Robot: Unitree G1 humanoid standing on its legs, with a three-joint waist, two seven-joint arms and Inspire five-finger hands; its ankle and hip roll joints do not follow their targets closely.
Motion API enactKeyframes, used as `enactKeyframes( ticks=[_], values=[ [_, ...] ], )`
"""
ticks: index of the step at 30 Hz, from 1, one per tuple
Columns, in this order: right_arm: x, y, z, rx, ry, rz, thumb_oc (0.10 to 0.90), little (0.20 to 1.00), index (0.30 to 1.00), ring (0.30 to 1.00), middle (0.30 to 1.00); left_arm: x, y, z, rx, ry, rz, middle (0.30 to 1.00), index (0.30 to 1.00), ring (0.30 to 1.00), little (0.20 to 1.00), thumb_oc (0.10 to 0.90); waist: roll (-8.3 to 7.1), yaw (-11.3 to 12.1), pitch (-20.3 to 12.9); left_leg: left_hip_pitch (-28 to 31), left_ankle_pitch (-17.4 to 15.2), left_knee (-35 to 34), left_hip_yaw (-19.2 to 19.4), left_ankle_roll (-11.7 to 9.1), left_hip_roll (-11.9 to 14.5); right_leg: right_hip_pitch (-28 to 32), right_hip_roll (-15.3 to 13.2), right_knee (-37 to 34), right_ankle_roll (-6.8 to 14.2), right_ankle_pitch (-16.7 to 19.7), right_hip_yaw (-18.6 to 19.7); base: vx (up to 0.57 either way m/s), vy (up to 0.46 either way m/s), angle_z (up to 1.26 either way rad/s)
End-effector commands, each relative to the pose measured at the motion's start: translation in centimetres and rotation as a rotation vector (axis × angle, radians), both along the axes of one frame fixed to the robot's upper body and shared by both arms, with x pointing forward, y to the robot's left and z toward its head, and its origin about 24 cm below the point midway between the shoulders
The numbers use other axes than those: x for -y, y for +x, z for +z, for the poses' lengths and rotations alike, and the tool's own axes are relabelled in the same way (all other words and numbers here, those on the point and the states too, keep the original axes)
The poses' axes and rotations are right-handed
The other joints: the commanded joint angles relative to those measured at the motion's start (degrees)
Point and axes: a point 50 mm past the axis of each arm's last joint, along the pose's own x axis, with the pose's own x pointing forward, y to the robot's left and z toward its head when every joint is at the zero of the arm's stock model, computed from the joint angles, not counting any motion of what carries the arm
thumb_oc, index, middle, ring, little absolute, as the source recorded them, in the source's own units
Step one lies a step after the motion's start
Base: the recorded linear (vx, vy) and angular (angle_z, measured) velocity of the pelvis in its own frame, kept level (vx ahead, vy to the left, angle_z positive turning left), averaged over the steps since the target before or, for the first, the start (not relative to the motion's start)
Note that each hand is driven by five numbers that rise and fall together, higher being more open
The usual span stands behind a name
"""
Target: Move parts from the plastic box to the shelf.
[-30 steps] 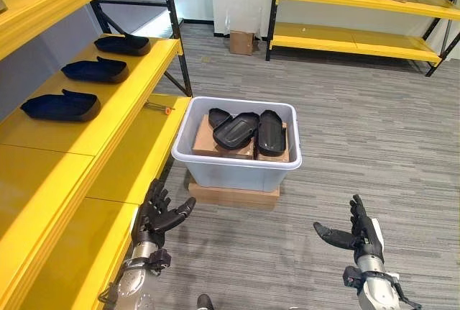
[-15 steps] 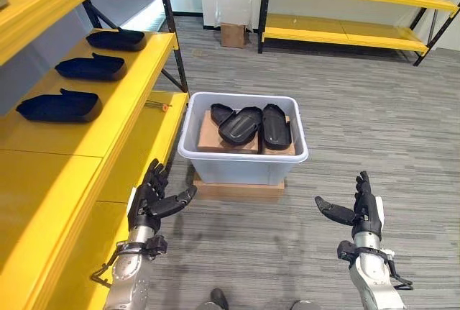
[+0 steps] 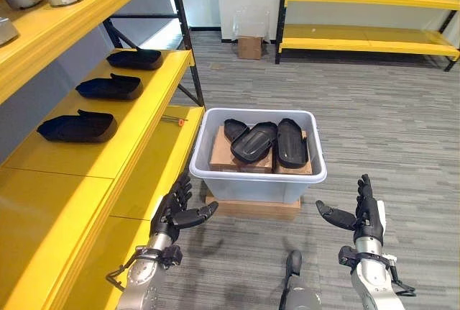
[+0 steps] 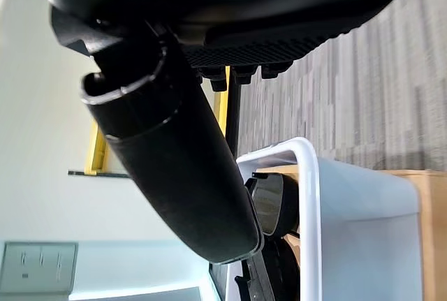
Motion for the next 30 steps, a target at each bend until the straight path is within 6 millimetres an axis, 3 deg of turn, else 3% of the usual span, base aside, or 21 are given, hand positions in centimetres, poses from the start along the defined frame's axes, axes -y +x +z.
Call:
enactKeyframes(
  ticks=[1,4,8,10,17,23,26,29,30],
  values=[
    [1.1,2.3,6.6,0.369,-0.069,-0.041,0.900,1.000,1.000,1.000,1.000,-0.4,2.5,5.2,0.258,0.038,-0.046,1.000,1.000,1.000,1.000,0.900,-0.57,-1.23,-2.36,-0.55,-8.03,8.24,2.59,1.46,1.97,-1.73,0.03,1.44,1.63,2.75,3.08,0.30,-0.105,0.60],
    [1.3,2.4,7.0,0.385,-0.088,-0.095,0.900,1.000,1.000,1.000,1.000,-1.3,1.6,4.7,0.217,0.029,0.015,1.000,1.000,1.000,1.000,0.900,-0.63,-1.43,-3.15,1.43,-10.45,9.76,2.93,1.52,2.47,-2.48,1.12,8.24,0.86,-0.04,2.48,0.60,-0.182,0.30],
    [1.8,2.4,7.4,0.404,-0.135,-0.211,0.900,1.000,1.000,1.000,1.000,-1.9,0.3,4.1,0.208,0.030,0.063,1.000,1.000,1.000,1.000,0.900,0.30,-1.52,-4.13,2.81,-10.94,10.43,5.03,1.14,4.07,-2.65,3.63,12.02,-1.20,-4.58,0.51,0.38,-0.111,-0.07],
    [2.4,2.2,7.9,0.436,-0.177,-0.272,0.900,1.000,1.000,1.000,1.000,-2.3,0.0,4.6,0.256,0.026,0.147,1.000,1.000,1.000,1.000,0.900,1.75,-1.81,-4.80,2.85,-8.26,12.78,6.22,-0.38,6.54,-1.99,5.88,13.14,-2.72,-7.84,-0.52,0.40,-0.106,-0.05],
    [2.9,2.1,10.9,0.602,-0.283,-0.340,0.900,1.000,1.000,1.000,1.000,-3.5,-0.5,5.9,0.383,-0.003,0.378,1.000,1.000,1.000,1.000,0.900,2.93,-0.94,-5.95,-2.24,3.22,21.55,4.49,-5.41,9.50,1.39,11.25,13.18,-8.56,-14.59,-2.14,0.29,-0.138,0.04],
    [3.5,1.5,12.2,0.684,-0.245,-0.391,0.900,1.000,1.000,1.000,1.000,-4.6,-0.4,8.2,0.522,-0.061,0.523,1.000,1.000,1.000,1.000,0.900,2.07,-1.04,-6.03,-5.90,5.04,25.42,4.07,-5.63,9.54,1.90,12.26,13.00,-10.58,-15.84,-2.11,0.15,-0.091,-0.09],
    [3.3,1.4,12.5,0.683,-0.248,-0.362,0.900,1.000,1.000,1.000,1.000,-4.4,0.0,8.8,0.539,-0.060,0.522,1.000,1.000,1.000,1.000,0.900,2.41,-1.35,-6.39,-5.82,5.95,27.25,3.04,-6.93,10.02,2.70,13.67,13.65,-11.33,-18.28,-1.57,0.15,-0.093,-0.08],
    [3.2,1.3,12.3,0.663,-0.231,-0.331,0.900,1.000,1.000,1.000,1.000,-4.0,0.3,9.4,0.559,-0.043,0.508,1.000,1.000,1.000,1.000,0.900,2.42,-1.62,-6.84,-6.39,9.25,32.54,3.04,-8.62,10.29,3.72,15.27,14.06,-13.40,-20.50,-2.10,0.11,-0.121,-0.05],
    [3.2,1.2,12.1,0.653,-0.227,-0.323,0.900,1.000,1.000,1.000,1.000,-4.0,0.2,9.4,0.556,-0.043,0.511,1.000,1.000,1.000,1.000,0.900,2.06,-1.33,-6.80,-7.83,10.73,38.03,2.70,-9.23,9.59,4.38,15.64,13.98,-14.41,-21.13,-2.16,0.11,-0.135,0.02]
  ],
)
